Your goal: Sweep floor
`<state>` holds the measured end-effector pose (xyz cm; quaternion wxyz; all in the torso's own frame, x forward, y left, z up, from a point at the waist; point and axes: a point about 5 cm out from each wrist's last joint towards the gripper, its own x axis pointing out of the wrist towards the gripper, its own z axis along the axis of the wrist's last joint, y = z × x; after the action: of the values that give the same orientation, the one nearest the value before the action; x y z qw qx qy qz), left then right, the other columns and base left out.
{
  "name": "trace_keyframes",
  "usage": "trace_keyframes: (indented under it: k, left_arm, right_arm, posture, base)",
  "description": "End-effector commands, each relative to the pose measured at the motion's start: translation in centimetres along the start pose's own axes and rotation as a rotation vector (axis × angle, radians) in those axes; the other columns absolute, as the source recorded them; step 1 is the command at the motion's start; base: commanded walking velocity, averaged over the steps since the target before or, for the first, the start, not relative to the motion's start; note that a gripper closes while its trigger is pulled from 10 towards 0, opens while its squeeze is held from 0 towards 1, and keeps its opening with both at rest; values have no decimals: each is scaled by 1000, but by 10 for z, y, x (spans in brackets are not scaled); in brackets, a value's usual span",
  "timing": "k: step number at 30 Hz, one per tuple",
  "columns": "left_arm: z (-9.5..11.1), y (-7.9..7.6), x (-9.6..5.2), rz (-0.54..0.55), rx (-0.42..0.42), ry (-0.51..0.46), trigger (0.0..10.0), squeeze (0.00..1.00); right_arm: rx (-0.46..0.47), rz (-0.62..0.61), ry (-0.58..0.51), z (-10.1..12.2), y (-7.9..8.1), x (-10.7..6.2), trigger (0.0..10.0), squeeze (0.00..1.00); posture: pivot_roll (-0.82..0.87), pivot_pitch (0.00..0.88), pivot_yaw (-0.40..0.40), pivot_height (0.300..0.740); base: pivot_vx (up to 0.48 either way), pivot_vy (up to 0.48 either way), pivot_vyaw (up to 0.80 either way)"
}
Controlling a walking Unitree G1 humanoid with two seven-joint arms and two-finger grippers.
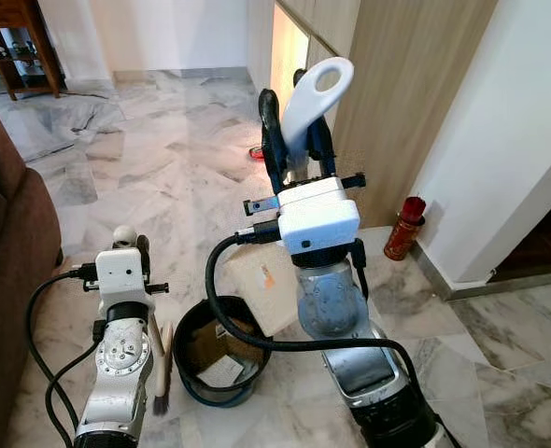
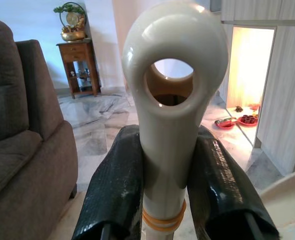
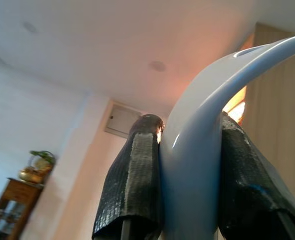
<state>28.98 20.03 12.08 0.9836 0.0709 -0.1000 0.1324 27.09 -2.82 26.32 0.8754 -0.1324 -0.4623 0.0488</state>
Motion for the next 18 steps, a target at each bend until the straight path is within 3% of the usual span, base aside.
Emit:
trace_keyframes:
  k: [1, 5, 7, 8, 9, 13, 14, 18]
  left_arm:
    - [11, -4, 5, -17, 11, -69, 10000, 0]
    - [11, -3, 4, -19, 14, -67, 10000, 0]
    - [10, -2, 4, -22, 16, -64, 10000, 0]
    - [10, -2, 4, -22, 16, -64, 10000, 0]
    - [10, -2, 4, -27, 12, -60, 10000, 0]
    - [9, -2, 4, -31, 1, -55, 10000, 0]
    - [10, -2, 4, -35, 1, -55, 10000, 0]
    - [12, -4, 3, -49, -22, -58, 10000, 0]
  right_arm:
    - [-111, -56, -6, -7, -19, 8, 10000, 0]
    - [-229, -77, 59, -26, -37, 2, 10000, 0]
    - [-308, -108, 149, -49, -63, -12, 10000, 0]
    - [-308, -108, 149, -49, -63, -12, 10000, 0]
    - [-342, -113, 199, -61, -77, -20, 10000, 0]
    - [-338, -162, 329, -82, -100, -40, 10000, 0]
    - [-342, -166, 393, -93, -109, -53, 10000, 0]
    - [-388, -141, 459, -106, -119, -70, 10000, 0]
  posture:
    - [37, 0, -59, 740]
    - [36, 0, -59, 740]
    - [32, 0, -55, 740]
    - [32, 0, -55, 740]
    - [28, 0, -50, 740]
    - [23, 0, -45, 740]
    - [24, 0, -42, 740]
    - [24, 0, -31, 740]
  base:
    - [0, 0, 0]
    - [0, 0, 0]
    - [0, 0, 0]
    - [0, 0, 0]
    - [0, 0, 0]
    - [0, 0, 0]
    - [0, 0, 0]
    - [0, 0, 0]
